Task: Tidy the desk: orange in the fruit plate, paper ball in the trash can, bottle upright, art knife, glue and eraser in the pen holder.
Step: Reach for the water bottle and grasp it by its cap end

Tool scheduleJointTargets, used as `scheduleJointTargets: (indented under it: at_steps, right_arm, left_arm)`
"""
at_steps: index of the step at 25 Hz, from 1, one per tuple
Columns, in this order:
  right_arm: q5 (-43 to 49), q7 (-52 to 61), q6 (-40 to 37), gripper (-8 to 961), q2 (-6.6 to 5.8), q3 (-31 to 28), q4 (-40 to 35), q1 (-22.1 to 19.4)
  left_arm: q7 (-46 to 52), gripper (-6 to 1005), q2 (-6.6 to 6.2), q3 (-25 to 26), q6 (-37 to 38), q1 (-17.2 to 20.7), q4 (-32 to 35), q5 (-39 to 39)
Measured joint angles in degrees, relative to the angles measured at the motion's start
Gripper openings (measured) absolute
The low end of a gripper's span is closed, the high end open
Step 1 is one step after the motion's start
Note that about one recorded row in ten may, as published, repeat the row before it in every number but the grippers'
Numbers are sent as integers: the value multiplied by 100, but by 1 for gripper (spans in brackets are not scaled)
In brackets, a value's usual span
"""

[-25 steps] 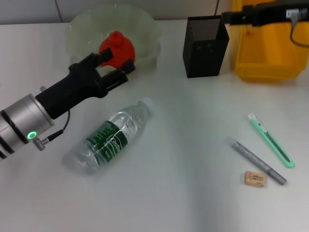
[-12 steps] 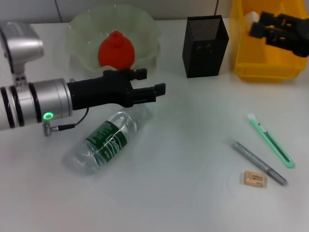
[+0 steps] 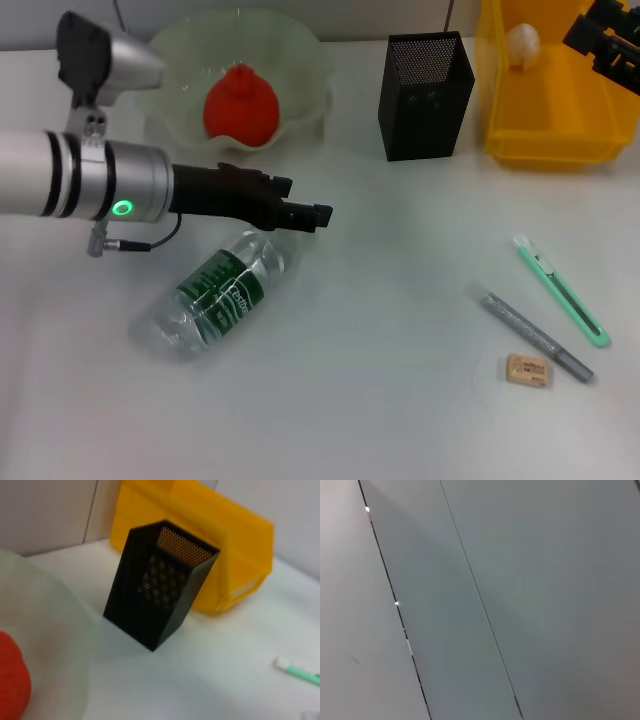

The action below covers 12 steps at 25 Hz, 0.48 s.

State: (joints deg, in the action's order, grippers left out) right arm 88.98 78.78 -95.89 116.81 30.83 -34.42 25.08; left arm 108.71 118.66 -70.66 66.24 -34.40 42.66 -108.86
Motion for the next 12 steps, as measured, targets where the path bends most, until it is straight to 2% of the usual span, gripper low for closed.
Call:
scheduleJointTargets:
  at_steps: [1,7,12]
  right_arm:
    - [-3,-2,8,709,0,3,5,21]
    - [-9,-9,33,709,0,28,19,65]
    - [-7,-9,59,709,0,34,24,108]
  left_arm:
    - [308,809,24,-12,-38,-110,117,-364]
    - [884,809,7,-126,-215,-299,211,-640]
    - [1461,802,20,-159,-316,-606,215,-1407]
